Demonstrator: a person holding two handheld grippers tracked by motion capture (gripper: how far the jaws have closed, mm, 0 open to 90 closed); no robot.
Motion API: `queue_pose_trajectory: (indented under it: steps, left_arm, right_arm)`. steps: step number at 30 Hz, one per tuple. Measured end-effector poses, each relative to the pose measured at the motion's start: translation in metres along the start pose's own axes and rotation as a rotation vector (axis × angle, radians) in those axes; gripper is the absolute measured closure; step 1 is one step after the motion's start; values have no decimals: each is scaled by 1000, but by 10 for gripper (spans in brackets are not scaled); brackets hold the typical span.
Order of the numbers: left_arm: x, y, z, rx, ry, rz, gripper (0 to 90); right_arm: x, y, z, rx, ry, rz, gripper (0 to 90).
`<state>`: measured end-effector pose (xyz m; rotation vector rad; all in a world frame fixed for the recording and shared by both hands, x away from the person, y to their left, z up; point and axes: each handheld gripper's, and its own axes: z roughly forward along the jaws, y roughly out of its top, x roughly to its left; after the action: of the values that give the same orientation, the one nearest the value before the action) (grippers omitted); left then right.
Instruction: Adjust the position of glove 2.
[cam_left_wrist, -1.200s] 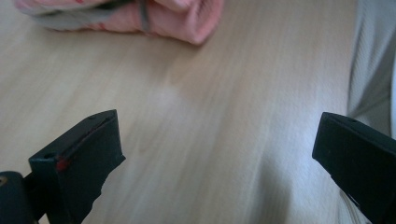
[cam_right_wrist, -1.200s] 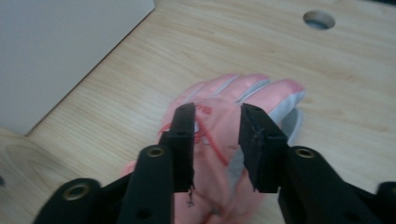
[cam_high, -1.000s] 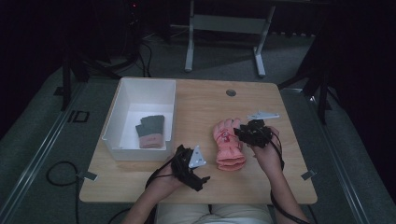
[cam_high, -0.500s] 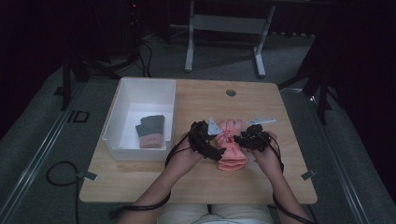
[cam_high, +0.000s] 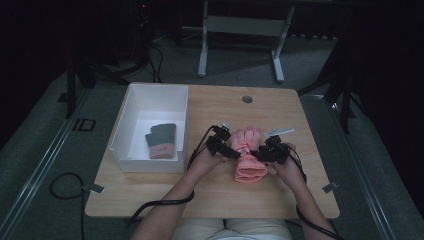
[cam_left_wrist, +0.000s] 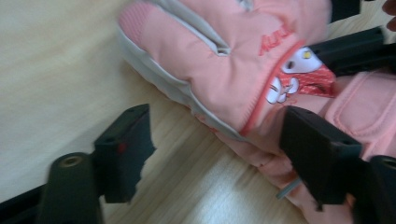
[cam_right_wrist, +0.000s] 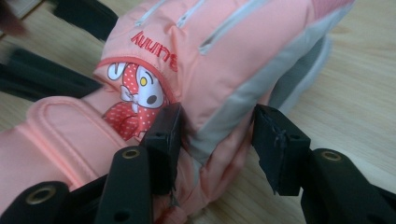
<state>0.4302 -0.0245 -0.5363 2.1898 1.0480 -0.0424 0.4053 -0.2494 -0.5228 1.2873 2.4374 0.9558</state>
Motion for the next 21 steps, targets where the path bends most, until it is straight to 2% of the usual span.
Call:
queue_pose_trajectory:
  steps: [1,4,5,6,9,12,17,21]
  left_arm:
    - [3,-1,3,3,-26,-17,272]
    - [9,-1,10,12,-129,-45,426]
    - [9,0,11,17,-150,-43,501]
    - [8,2,12,21,-155,-39,534]
    - [5,6,11,45,-155,-13,648]
    - [1,10,7,57,-131,-1,777]
    - [-6,16,-3,51,-116,6,813]
    - [-12,21,-19,35,-95,27,821]
  right_arm:
    - [-1,0,2,6,11,9,527]
    - [-3,0,5,13,55,25,588]
    - [-4,-1,6,9,63,28,606]
    - [-5,-1,5,7,70,33,629]
    - [-4,-2,4,-3,75,34,679]
    - [-2,-2,3,-21,74,39,701]
    - [-1,3,-4,-35,72,49,719]
    - [2,7,-14,-71,80,46,727]
